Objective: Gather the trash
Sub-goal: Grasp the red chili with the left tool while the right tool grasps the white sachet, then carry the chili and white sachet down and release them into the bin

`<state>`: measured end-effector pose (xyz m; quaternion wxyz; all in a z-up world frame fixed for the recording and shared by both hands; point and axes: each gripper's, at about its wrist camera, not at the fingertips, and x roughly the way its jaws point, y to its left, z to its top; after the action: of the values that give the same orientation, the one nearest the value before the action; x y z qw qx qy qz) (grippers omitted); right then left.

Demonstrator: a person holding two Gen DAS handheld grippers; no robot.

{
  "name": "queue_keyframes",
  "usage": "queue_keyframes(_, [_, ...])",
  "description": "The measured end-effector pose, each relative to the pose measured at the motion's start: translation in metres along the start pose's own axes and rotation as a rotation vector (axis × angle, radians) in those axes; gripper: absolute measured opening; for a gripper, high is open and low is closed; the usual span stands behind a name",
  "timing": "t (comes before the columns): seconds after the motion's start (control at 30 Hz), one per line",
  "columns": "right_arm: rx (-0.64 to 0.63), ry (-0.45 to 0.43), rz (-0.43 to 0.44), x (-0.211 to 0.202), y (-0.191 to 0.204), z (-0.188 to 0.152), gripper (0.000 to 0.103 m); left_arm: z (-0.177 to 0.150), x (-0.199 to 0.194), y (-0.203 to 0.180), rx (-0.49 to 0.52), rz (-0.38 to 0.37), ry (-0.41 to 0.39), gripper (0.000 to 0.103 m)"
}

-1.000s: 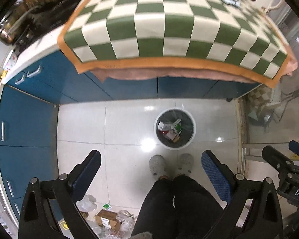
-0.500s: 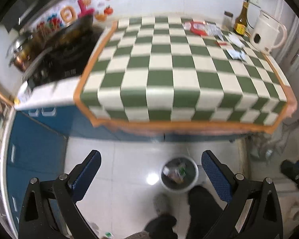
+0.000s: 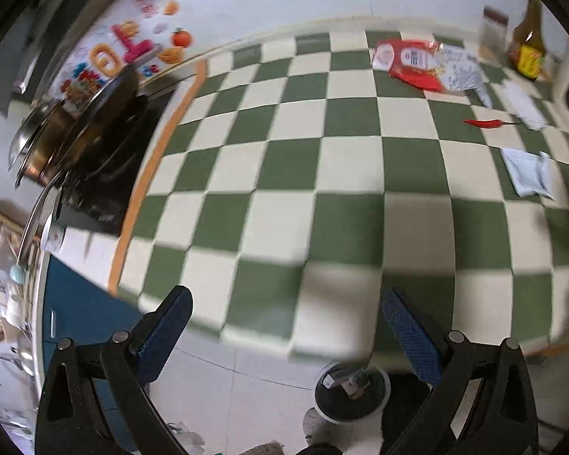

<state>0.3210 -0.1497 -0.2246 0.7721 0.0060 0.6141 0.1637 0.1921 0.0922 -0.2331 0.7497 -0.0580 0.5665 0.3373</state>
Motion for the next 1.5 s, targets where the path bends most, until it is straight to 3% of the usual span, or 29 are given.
queue_keyframes(0.17, [-0.068,0.05,-0.029,0.084,0.013,0.085,0.096,0.052,0.04,-0.041,0.04,0.052,0.053,0.103])
queue_keyframes(0.23, [-0.112,0.057,-0.057,0.103,0.023,0.095,0.088,0.067,0.049,-0.053,0.058,0.065,0.067,0.103])
queue_keyframes(0.37, [-0.25,-0.019,-0.13,0.112,0.047,0.101,0.079,0.09,0.057,-0.073,0.097,0.071,0.07,0.103])
queue_keyframes(0.47, [-0.317,-0.074,-0.133,0.111,0.053,0.102,0.052,0.104,0.06,-0.092,0.158,0.084,0.056,0.103])
queue_keyframes(0.5, [-0.338,-0.085,-0.126,0.11,0.054,0.103,0.03,0.108,0.059,-0.099,0.178,0.081,0.046,0.103])
queue_keyframes(0.57, [-0.369,-0.089,-0.119,0.111,0.053,0.106,0.02,0.117,0.058,-0.114,0.233,0.059,0.03,0.103])
queue_keyframes(0.6, [-0.367,-0.088,-0.109,0.11,0.048,0.109,0.01,0.122,0.056,-0.124,0.274,0.056,0.027,0.103])
queue_keyframes(0.73, [-0.253,-0.069,-0.05,0.1,0.003,0.121,0.008,0.138,0.048,-0.173,0.474,0.038,-0.045,0.103])
queue_keyframes(0.93, [-0.065,-0.07,-0.05,0.08,-0.078,0.139,0.008,0.152,0.051,-0.235,0.701,-0.014,-0.051,0.103])
queue_keyframes(1.0, [-0.03,-0.072,-0.06,0.077,-0.096,0.143,0.008,0.153,0.052,-0.246,0.751,-0.052,-0.052,0.096])
queue_keyframes(1.07, [0.01,-0.078,-0.069,0.074,-0.113,0.144,0.008,0.154,0.053,-0.255,0.781,-0.115,-0.028,0.066])
queue_keyframes(1.1, [0.027,-0.079,-0.069,0.072,-0.12,0.145,0.008,0.154,0.052,-0.257,0.776,-0.138,-0.021,0.061])
queue_keyframes(1.13, [0.04,-0.081,-0.07,0.072,-0.124,0.145,0.008,0.157,0.05,-0.258,0.771,-0.179,-0.007,0.049])
queue_keyframes(1.17, [0.053,-0.082,-0.072,0.071,-0.127,0.144,0.008,0.158,0.051,-0.259,0.765,-0.22,0.021,0.025])
queue_keyframes(1.2, [0.066,-0.081,-0.071,0.072,-0.129,0.145,0.008,0.16,0.052,-0.261,0.745,-0.267,0.055,0.011])
queue_keyframes(1.5, [0.089,-0.093,-0.057,0.06,-0.128,0.132,0.008,0.152,0.041,-0.24,0.581,-0.276,0.101,0.008])
